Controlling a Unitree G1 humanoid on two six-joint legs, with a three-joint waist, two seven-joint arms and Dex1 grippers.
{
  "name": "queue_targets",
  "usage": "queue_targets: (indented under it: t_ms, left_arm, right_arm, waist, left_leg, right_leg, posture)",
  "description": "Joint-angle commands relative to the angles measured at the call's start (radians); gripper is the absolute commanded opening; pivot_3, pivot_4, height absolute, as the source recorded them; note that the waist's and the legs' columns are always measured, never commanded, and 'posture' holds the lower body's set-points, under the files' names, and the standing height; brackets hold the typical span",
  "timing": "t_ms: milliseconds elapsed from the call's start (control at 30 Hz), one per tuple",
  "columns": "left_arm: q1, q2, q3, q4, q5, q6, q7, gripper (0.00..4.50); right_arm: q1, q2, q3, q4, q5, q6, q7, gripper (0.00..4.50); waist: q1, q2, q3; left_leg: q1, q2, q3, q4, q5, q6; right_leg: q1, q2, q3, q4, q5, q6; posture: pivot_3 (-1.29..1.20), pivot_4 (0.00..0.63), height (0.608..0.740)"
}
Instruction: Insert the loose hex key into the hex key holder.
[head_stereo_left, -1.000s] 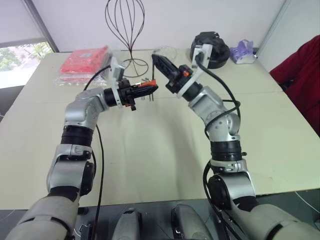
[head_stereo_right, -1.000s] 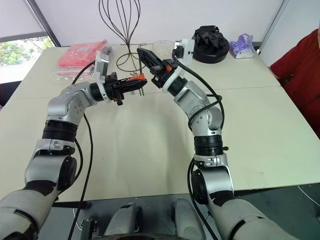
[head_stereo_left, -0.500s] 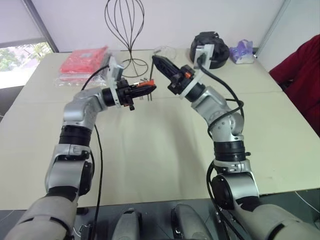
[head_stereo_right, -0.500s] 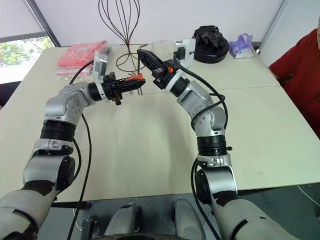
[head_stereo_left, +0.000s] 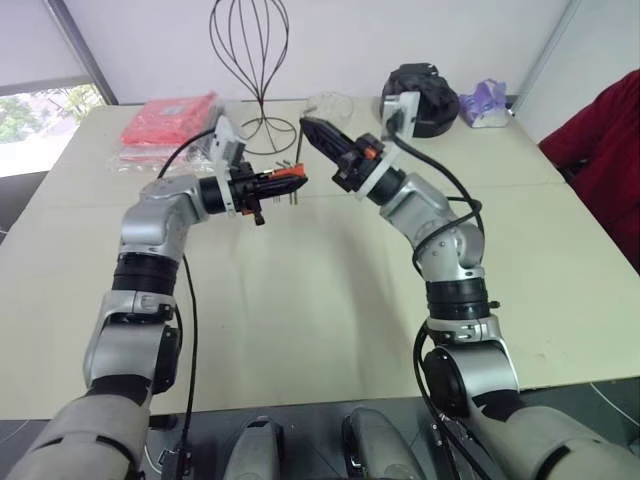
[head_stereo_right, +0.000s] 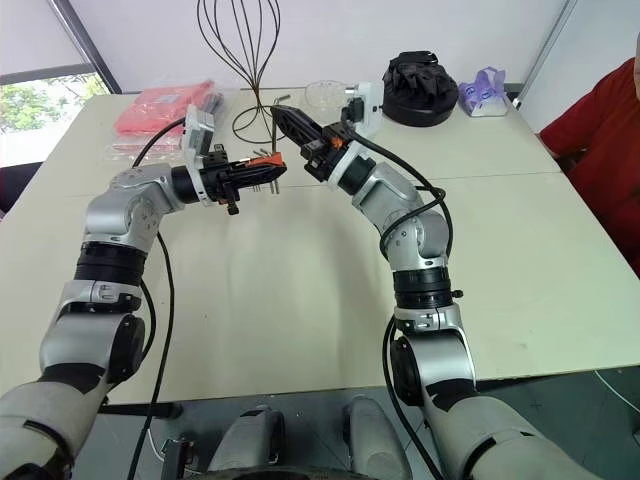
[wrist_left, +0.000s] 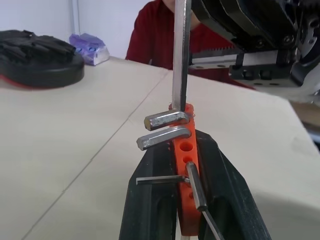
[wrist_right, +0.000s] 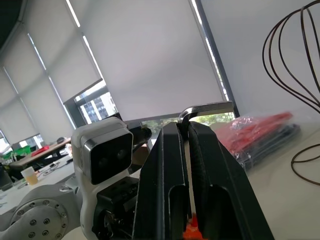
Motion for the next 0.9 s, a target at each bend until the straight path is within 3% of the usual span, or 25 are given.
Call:
queue_targets:
  t_ms: [33,900]
  left_arm:
    - [-0.023,0.01,0.019,-0.018,-0.008,-0.049,-0.012,0.0]
    - [-0.022,0.0,0.032,0.008,-0.022,-0.05,-0.015,0.0]
  right_arm:
    - [-0.016,-0.009,-0.001,0.001,0.001,0.011,-0.005,0.03]
    - [-0.075,0.012,-0.038,-0.059,0.064,0.042,-0.059,0.03]
  waist:
    - [0.0,0.0,0.0]
    - [0.0,0.0,0.0]
  left_leg:
    - [0.0,0.0,0.0,0.0,0.0,0.0]
    - [0.0,0.0,0.0,0.0,0.0,0.0]
  right_leg:
    - [0.0,0.0,0.0,0.0,0.0,0.0]
    - [0.0,0.0,0.0,0.0,0.0,0.0]
  posture:
    - [0.0,0.15,0.74]
    - [0.0,0.15,0.74]
